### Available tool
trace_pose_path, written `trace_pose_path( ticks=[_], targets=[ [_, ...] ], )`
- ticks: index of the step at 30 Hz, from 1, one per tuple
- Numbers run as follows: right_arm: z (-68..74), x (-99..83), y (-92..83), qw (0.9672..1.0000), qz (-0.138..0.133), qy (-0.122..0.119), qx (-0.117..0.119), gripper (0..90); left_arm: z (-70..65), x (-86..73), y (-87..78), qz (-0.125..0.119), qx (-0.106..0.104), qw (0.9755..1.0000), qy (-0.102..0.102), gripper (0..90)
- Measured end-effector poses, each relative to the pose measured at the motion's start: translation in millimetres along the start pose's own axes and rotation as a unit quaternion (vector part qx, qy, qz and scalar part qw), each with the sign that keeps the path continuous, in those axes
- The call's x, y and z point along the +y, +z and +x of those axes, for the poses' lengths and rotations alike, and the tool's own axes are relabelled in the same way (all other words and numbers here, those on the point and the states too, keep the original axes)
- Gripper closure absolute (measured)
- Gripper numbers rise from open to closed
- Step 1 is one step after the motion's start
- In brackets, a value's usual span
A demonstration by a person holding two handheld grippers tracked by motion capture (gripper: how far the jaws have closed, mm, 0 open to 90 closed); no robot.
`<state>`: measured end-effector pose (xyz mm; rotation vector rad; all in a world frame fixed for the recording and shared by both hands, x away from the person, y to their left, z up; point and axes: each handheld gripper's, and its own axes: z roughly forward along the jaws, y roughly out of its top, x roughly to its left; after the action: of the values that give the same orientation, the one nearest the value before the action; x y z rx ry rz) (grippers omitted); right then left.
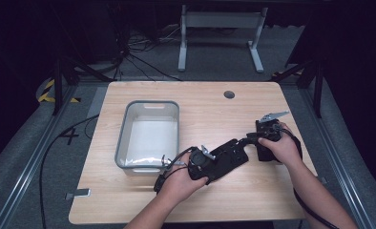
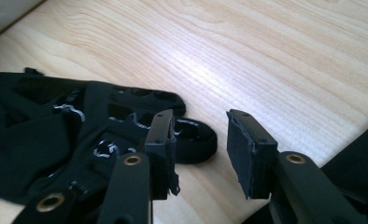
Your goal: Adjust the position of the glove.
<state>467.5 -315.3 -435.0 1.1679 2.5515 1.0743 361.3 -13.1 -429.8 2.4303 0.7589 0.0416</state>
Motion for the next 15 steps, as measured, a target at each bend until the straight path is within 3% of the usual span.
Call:
trace_pose_path(
  ticks=[5,9,12,15],
  targets=[
    [-2.6,1.6,12.0,0.9996,0.026,-0.001,-0.005,61.9,-0.2,-0.1,0.1,0.0,0.006,1.0,0.003,43.5],
    [-3.1,-0.4,15.1,0.9996,0.027,-0.005,-0.003,63.3,-0.3,-0.1,-0.1,-0.001,0.007,1.0,0.003,42.9],
    [-3.3,-1.0,15.1,0.9996,0.028,-0.007,0.005,70.9,-0.3,-0.2,1.7,0.002,0.008,1.0,0.002,42.6],
    [-1.3,0.7,15.3,0.999,0.037,-0.023,-0.001,75.2,0.7,-0.1,4.6,0.004,0.008,1.0,0.002,42.8]
  ],
)
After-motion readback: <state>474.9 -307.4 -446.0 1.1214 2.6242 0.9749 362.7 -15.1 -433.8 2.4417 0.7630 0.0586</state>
